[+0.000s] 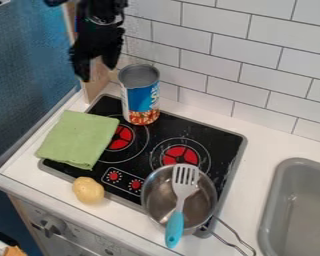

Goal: Move tin can on the left burner

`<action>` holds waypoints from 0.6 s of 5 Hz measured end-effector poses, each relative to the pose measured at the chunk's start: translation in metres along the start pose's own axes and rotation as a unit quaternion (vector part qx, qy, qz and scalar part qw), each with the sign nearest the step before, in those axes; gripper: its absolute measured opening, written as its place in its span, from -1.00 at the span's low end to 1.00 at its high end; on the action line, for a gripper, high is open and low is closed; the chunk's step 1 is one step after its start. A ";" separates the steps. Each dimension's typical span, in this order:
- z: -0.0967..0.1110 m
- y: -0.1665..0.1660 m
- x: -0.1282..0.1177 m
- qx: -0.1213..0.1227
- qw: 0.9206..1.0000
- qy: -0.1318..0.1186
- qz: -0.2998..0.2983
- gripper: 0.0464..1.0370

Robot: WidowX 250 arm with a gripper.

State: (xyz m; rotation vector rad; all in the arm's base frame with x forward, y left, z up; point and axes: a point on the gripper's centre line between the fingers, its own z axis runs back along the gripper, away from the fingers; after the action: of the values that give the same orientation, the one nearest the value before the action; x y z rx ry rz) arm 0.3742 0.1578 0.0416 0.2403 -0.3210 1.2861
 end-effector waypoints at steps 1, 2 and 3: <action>-0.009 -0.016 -0.001 -0.007 1.000 0.025 0.003 0.93; -0.019 -0.023 -0.002 -0.005 1.000 0.030 0.002 0.93; -0.021 -0.027 -0.008 -0.012 0.999 0.047 -0.004 0.93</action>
State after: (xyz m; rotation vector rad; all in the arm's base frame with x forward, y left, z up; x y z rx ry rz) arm 0.4002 0.1511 0.0193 0.1594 -0.2544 1.2812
